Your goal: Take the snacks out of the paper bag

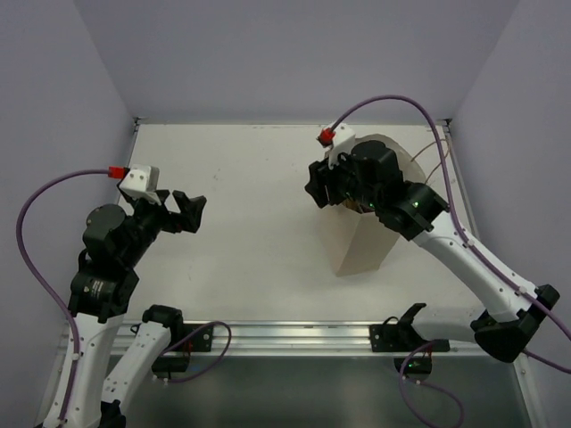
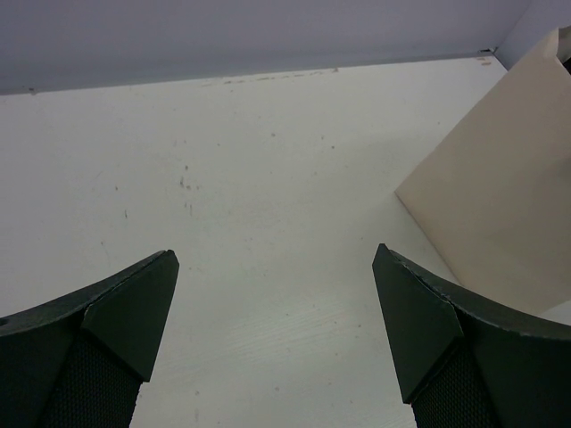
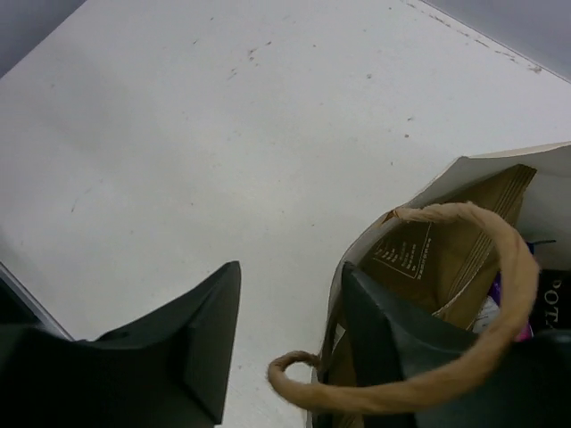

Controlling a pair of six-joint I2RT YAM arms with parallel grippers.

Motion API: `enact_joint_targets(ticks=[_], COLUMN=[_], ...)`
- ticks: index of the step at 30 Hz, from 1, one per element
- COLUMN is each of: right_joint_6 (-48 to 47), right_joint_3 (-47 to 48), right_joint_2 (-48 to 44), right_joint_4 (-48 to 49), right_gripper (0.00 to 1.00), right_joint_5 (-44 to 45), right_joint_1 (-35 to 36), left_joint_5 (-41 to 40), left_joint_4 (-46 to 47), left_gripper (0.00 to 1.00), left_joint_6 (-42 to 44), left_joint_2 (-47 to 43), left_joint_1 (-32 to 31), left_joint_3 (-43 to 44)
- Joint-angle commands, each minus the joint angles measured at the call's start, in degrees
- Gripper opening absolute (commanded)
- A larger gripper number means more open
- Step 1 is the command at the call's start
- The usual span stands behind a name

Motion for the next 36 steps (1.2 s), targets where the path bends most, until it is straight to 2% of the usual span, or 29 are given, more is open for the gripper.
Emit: enact_joint_targets(ticks=[1,3,6,9,10,13,16,21,25,30,36], right_joint_6=[0.3,-0.6,-1.3,-1.5,-1.2,1.0,3.7,5.7,6.3,5.4,5.7], right_joint_3=[5.8,7.7,8.9,7.3,6.8,3.9,-1.9,-9.3,-10.9,-8.9,-10.4], right_joint_2=[-4.6,-7.0,-12.4,-17.5,-18.5,-21.3,-23.1,-20.4,-16.6,-12.1,-10.2], right_joint_4=[-5.5,-7.1,-8.6,-8.6,-8.6,-8.4,-6.0,-2.6,0.2,0.0,0.8], right_gripper=[0.57,0.68,0.73,0.75,0.75,0.76,0.77,0.76,0.72,0.65,0.45], right_joint_5=[6.2,9.3,18.7,27.0,26.1,21.2,15.0,0.8,-6.1,-6.7,-10.7], right_joint_1=[0.0,0.0,-0.3,-4.9,-12.0,-24.7,-31.6,-40.9,-44.3,-44.5,-44.5], left_joint_5=[0.3,0.5,0.6,1.0,1.5,2.2,2.9,3.3,3.9,4.0,4.9], left_joint_4=[0.1,0.0,0.0,0.0,0.0,0.2,0.0,-0.4,-0.9,-2.1,-2.6], left_gripper=[1.00,1.00,1.00,1.00,1.00,1.00,1.00,1.00,1.00,1.00,1.00], left_joint_6=[-0.7,-0.7,-1.0,-1.3,-1.5,-1.5,-1.0,-0.8,-0.8,0.0,1.1], left_joint_2=[0.7,0.8,1.1,1.1,1.1,1.4,1.9,2.2,2.3,2.5,3.2], left_joint_1=[-0.4,-0.4,-0.4,-0.4,-0.4,-0.4,-0.4,-0.4,-0.4,-0.4,-0.4], left_joint_3=[2.6,2.7,2.8,2.7,2.7,2.9,3.2,3.3,3.3,4.4,4.7])
